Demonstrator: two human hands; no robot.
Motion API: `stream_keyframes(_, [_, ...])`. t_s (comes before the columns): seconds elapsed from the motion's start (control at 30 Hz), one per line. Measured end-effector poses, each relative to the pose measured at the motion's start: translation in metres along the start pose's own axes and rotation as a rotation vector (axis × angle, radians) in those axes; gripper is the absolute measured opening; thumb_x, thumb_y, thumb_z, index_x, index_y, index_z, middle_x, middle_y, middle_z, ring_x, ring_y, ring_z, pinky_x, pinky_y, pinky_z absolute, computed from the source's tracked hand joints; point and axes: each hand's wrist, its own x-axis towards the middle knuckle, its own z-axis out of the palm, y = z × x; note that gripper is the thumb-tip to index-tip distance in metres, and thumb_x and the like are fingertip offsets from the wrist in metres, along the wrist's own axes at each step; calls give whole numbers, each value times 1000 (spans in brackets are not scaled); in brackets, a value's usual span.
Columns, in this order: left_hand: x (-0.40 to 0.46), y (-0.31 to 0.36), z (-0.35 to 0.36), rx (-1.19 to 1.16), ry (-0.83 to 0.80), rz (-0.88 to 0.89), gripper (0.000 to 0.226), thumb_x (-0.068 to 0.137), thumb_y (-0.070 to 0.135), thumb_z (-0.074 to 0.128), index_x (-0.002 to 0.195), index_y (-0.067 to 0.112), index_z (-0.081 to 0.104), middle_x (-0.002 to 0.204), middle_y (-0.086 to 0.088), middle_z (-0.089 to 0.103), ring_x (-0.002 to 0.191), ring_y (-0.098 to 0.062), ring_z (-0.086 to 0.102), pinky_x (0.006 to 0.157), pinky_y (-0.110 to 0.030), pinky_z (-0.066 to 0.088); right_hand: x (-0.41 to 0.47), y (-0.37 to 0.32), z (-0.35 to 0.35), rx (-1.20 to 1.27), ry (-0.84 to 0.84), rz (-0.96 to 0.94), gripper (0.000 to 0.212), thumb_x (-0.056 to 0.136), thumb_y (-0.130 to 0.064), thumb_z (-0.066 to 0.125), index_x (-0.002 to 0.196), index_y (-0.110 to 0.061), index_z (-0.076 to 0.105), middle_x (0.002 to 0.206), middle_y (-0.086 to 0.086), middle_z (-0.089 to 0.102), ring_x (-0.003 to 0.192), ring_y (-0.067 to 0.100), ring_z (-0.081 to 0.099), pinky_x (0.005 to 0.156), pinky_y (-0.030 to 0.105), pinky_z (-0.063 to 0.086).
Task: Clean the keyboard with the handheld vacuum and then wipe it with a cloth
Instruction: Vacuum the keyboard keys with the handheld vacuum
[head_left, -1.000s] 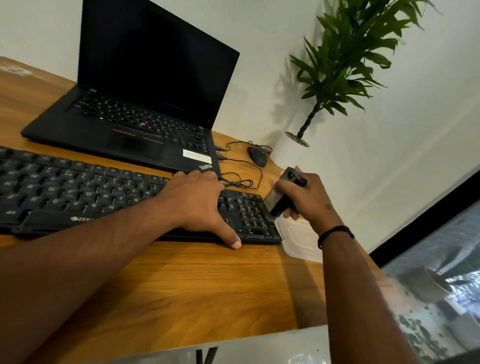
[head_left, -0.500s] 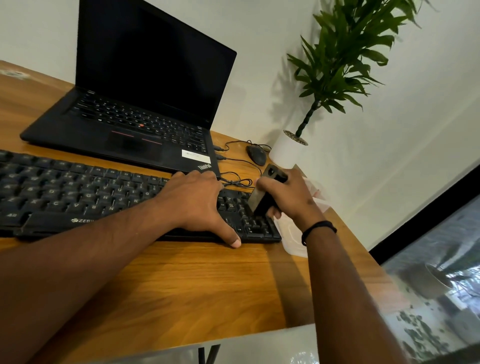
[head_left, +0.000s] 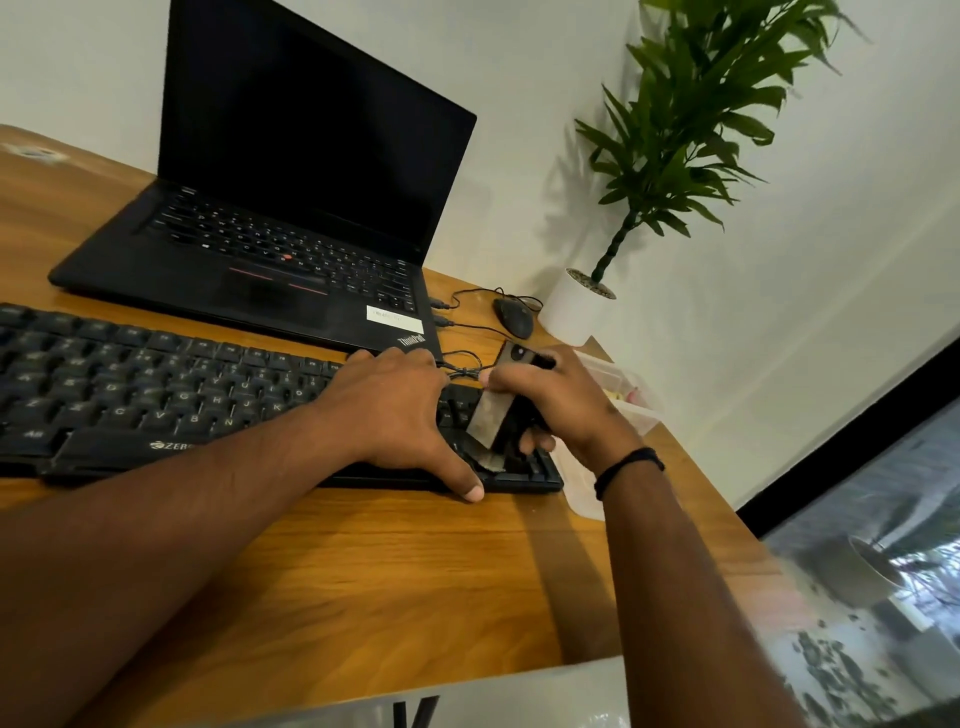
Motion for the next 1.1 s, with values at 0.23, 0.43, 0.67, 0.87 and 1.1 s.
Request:
stream_keyframes(0.23, [0, 0, 1, 14, 8, 6, 125, 42, 100, 58, 139, 23, 51, 135, 7, 50, 123, -19, 48, 103, -43, 40, -2, -10, 1, -76, -40, -98, 22, 90, -22, 70, 82, -3, 62, 67, 15, 70, 43, 21, 61, 38, 24, 45])
stream_keyframes(0.43, [-1, -1, 0, 12, 4, 8, 122, 40, 102, 56, 135, 25, 54, 129, 9, 51, 119, -18, 49, 101, -43, 41, 2, -10, 2, -190, 66, -128, 22, 88, -23, 71, 79, -5, 62, 66, 8, 67, 43, 13, 62, 40, 20, 45])
stream_keyframes(0.67, [1, 0, -1, 11, -10, -1, 125, 40, 101, 57, 138, 24, 52, 131, 8, 50, 120, -18, 49, 100, -43, 41, 0, -9, -15, -266, -34, -105, 29, 88, -27, 72, 86, 1, 63, 75, 19, 71, 51, 26, 63, 48, 37, 52])
stream_keyframes(0.87, [-1, 3, -2, 15, -5, -7, 126, 40, 100, 58, 140, 25, 51, 134, 8, 51, 121, -18, 49, 101, -42, 40, 5, 3, -4, -250, 190, -167, 27, 90, -28, 70, 83, -4, 62, 66, -1, 62, 45, 1, 58, 43, 12, 41])
stream_keyframes(1.1, [0, 2, -1, 0, -7, -3, 126, 39, 101, 58, 139, 25, 52, 132, 9, 50, 121, -18, 49, 101, -42, 40, -8, 8, -35, -245, -26, -36, 28, 88, -27, 71, 80, -1, 64, 74, 18, 71, 41, 12, 55, 40, 22, 39])
